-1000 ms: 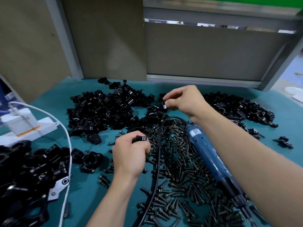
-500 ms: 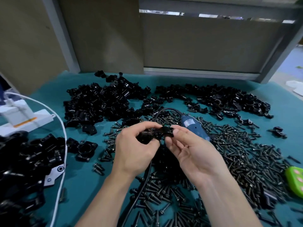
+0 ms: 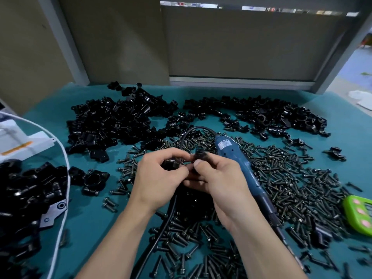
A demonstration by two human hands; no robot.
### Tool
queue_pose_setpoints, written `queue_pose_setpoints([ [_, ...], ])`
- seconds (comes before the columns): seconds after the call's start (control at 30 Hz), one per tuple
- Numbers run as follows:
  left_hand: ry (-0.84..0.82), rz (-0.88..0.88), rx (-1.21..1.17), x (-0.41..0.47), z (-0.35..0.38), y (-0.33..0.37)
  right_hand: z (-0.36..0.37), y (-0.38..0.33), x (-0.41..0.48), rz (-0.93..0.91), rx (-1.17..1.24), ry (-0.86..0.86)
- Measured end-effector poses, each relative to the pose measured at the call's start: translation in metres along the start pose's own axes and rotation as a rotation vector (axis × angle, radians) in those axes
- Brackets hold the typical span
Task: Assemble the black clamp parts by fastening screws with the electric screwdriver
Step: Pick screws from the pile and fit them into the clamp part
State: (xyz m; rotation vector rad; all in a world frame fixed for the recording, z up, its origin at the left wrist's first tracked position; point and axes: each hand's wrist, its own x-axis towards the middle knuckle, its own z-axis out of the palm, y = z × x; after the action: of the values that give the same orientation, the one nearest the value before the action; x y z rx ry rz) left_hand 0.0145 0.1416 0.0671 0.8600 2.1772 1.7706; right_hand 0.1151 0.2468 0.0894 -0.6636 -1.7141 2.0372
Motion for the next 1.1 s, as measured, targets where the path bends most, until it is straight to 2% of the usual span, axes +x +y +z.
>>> queue_pose_setpoints([
  [0.13,-0.183,-0.185,-0.247,0.001,-0.005,0.002,-0.007,0.003,0.003,-0.191,-0.37,0.141],
  [0.37,-0.458,-0.288,-0.369,-0.003,-0.005,0.007,-0.004,0.0,-0.003,-0.209,-0.557,0.143],
  [0.6,-0.434,-0.354,-0.326,0.0,-0.012,0.002,-0.01,-0.006,-0.008,-0.189,-0.713,-0.051],
  [0.7,-0.422,-0.361,-0.337,0.0,-0.014,0.002,-0.013,-0.002,-0.009,-0.197,-0.663,-0.141],
  [0.77,-0.473,-0.367,-0.361,0.001,-0.018,0.002,-0.017,0.0,-0.006,-0.161,-0.578,-0.159],
  [0.83,-0.644,-0.34,-0.403,0.001,-0.025,0.005,-0.02,0.0,-0.003,-0.128,-0.506,-0.161],
  [0.9,-0.861,-0.22,-0.468,0.001,-0.029,0.008,-0.02,0.0,-0.004,-0.131,-0.468,-0.186],
  [0.97,-0.964,-0.198,-0.418,-0.001,-0.03,0.011,-0.019,0.001,-0.005,-0.121,-0.47,-0.184],
  [1.03,-0.931,-0.245,-0.331,-0.003,-0.028,0.009,-0.019,0.0,-0.006,-0.088,-0.46,-0.219],
  [1.1,-0.876,-0.273,-0.353,-0.005,-0.028,0.007,-0.023,-0.005,-0.006,-0.045,-0.399,-0.281],
])
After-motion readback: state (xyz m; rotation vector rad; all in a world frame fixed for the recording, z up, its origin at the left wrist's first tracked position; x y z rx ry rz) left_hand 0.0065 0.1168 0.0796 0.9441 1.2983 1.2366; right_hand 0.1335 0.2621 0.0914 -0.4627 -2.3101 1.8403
